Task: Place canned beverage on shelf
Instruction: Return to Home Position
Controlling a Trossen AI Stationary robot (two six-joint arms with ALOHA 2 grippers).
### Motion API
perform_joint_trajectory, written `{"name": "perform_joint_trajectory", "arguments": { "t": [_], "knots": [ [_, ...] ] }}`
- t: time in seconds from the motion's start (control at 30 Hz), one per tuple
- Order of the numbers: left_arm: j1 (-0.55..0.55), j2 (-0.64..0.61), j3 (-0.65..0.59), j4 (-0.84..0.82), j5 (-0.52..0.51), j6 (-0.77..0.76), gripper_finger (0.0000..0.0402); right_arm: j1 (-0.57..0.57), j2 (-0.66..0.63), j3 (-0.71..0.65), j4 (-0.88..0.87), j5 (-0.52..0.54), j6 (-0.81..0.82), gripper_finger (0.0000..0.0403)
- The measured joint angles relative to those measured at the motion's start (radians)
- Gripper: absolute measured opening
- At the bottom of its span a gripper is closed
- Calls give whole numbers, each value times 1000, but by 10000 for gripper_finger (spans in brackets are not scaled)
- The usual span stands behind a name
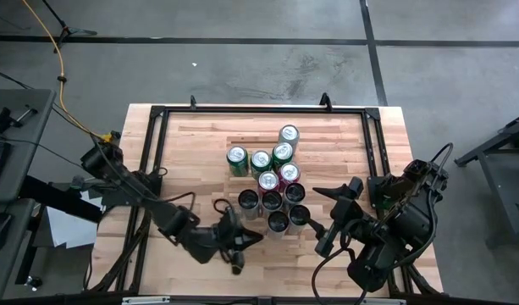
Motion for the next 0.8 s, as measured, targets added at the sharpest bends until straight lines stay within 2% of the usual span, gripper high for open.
{"name": "perform_joint_trajectory", "arguments": {
  "t": [0.23,0.37,0.53,0.67,0.8],
  "knots": [
    [-87,-170,0,-5,-34,179,0,-10,0,0,0,-1,1,307],
    [-153,-307,0,-6,-154,384,0,-31,0,0,0,-20,3,307],
    [-198,-470,0,-60,-279,577,0,-70,0,0,3,-129,-9,307],
    [-188,-567,-10,-132,-285,646,0,-101,0,0,3,-212,-14,307],
    [-163,-627,-60,-191,-284,670,0,-107,-3,0,-5,-223,-46,307]
  ]
}}
